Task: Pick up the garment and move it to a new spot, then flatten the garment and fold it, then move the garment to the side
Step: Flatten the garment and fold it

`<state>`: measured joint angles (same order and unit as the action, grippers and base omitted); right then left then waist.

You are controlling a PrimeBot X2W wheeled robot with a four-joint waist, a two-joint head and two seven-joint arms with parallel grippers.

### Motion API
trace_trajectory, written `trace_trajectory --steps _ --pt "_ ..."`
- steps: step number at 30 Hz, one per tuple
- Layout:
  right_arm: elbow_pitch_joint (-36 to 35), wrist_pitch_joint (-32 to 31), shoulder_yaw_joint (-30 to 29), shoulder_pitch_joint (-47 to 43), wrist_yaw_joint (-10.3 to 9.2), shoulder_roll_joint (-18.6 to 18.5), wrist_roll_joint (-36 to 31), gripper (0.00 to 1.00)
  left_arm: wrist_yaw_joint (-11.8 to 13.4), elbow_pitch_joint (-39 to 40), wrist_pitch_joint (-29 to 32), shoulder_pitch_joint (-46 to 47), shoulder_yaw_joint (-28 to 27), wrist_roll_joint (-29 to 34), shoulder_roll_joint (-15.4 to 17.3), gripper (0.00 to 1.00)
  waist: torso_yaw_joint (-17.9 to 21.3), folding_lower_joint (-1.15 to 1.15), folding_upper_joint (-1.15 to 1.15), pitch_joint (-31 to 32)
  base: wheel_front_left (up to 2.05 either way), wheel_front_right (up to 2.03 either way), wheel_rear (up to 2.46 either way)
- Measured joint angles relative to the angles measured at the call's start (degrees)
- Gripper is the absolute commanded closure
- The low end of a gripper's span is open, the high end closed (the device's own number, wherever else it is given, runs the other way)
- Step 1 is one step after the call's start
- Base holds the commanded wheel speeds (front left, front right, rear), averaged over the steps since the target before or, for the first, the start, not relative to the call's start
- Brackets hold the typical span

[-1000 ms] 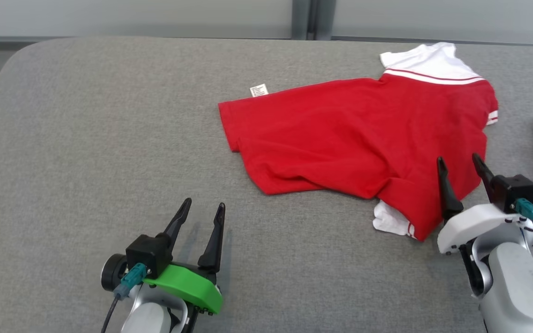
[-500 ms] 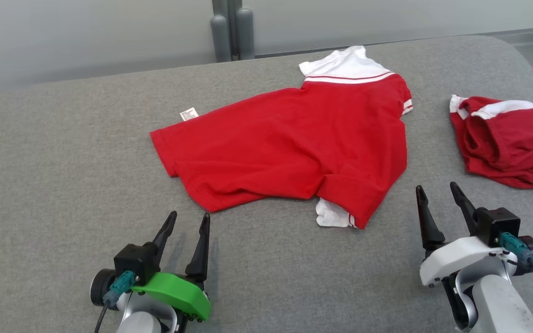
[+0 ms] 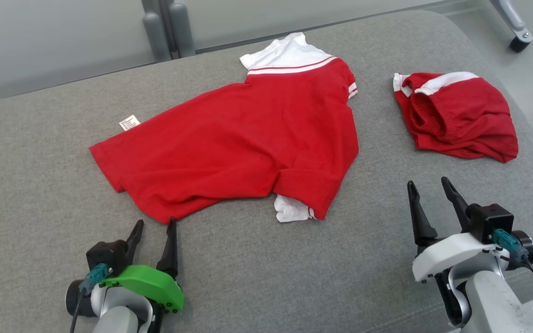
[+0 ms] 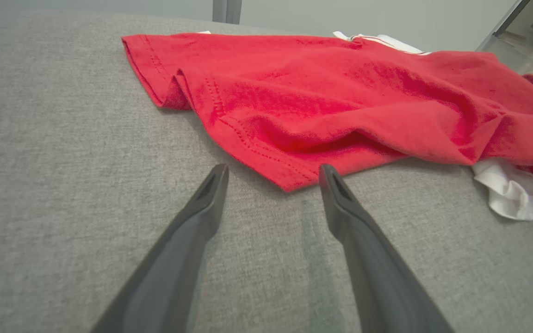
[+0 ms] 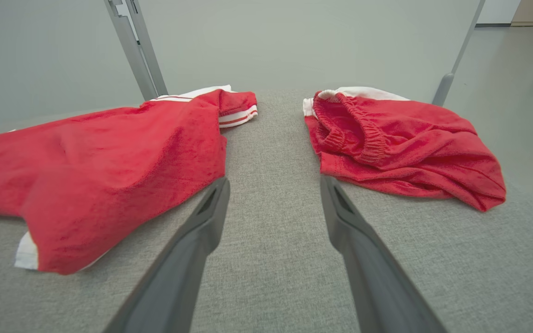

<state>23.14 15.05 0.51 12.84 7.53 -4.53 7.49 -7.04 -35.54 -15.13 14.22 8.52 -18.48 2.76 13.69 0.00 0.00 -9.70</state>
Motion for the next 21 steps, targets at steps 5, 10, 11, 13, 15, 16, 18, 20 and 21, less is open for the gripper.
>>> trace_trajectory --steps 5,10,11,13,15,16,18,20,21 --pt "-0.24 0.0 0.13 0.34 0.0 -0.08 0.01 0.0 0.13 -3.78 -0.02 1.59 -0.85 -0.69 0.01 0.0 2.07 0.0 0.0 -1.15 0.0 0.0 0.0" --pt "-0.13 0.0 -0.13 0.28 0.0 -0.07 -0.01 0.0 -0.25 -1.51 0.0 2.93 0.54 -0.65 -0.05 1.0 2.68 0.0 0.0 -1.85 0.0 0.0 0.0" --pt "-0.08 0.0 -0.22 0.26 0.0 -0.03 -0.02 0.0 -0.27 0.43 0.0 2.97 0.41 -0.16 -0.08 1.0 2.55 0.0 0.0 -1.85 0.0 0.0 0.0" --pt "0.04 0.0 -0.6 0.16 0.0 0.07 -0.07 0.0 -0.27 6.11 0.0 2.97 -0.34 1.4 -0.01 1.0 2.13 0.0 0.0 -1.84 0.0 0.0 0.0" --pt "0.11 0.0 -1.03 0.15 0.0 0.15 -0.09 0.0 -0.29 12.82 0.01 2.73 -0.21 2.13 0.01 1.0 1.57 0.0 0.0 -1.87 0.0 0.0 0.0" --pt "0.13 0.01 -1.19 0.13 0.0 0.21 -0.09 0.0 -0.29 16.66 0.01 2.57 -0.13 2.75 0.01 1.0 1.25 0.0 0.0 -1.9 0.0 0.0 0.0" --pt "0.31 0.0 -1.71 0.01 0.0 0.24 -0.09 0.0 -0.32 23.52 0.0 2.43 0.08 3.81 -0.03 1.0 0.44 0.0 0.0 -1.92 0.0 0.0 0.0" --pt "0.52 0.0 -1.88 -0.25 0.0 0.34 -0.08 0.0 -0.34 29.52 0.01 2.42 0.04 5.26 -0.01 1.0 -0.5 0.0 0.0 -1.9 0.0 0.0 0.0" --pt "0.68 0.0 -1.83 -0.29 0.0 0.45 -0.08 0.0 -0.34 32.01 0.01 2.54 0.03 5.88 0.0 1.0 -0.97 0.0 0.0 -1.89 0.0 0.0 0.0"
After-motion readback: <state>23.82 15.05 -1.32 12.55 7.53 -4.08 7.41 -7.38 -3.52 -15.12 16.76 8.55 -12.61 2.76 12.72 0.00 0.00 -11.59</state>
